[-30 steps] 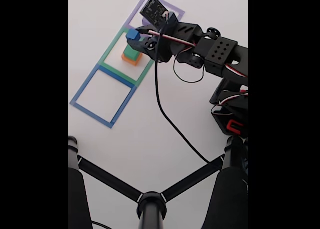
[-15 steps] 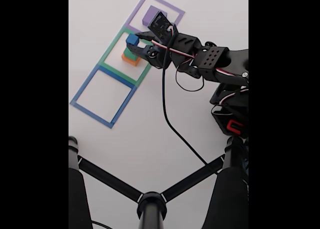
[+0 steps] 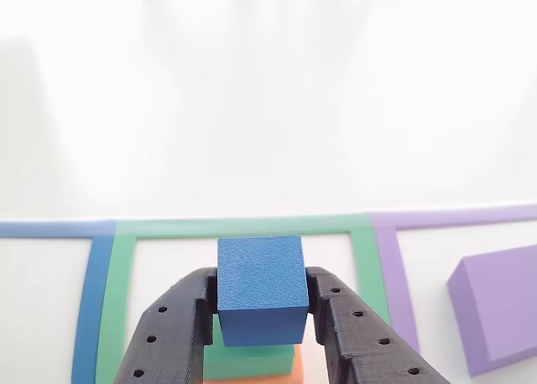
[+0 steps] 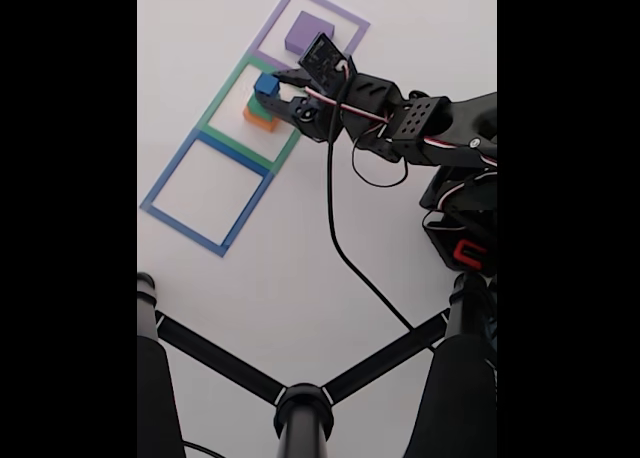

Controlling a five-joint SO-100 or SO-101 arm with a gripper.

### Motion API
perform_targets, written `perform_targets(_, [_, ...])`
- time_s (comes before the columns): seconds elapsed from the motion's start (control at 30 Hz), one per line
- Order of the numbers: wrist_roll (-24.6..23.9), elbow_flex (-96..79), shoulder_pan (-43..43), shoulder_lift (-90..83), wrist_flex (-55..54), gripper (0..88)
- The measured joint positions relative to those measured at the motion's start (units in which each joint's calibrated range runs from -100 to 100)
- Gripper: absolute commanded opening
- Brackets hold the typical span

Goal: Tower of hanoi

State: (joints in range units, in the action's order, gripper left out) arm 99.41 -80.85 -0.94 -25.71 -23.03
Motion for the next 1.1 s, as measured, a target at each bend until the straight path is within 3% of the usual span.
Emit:
perform_targets(0.87, [0.6,1.1,0.0,5.8,-3.0,5.8])
perform_targets(1.1, [0.6,1.2,-0.4,5.9,-3.9,14.1])
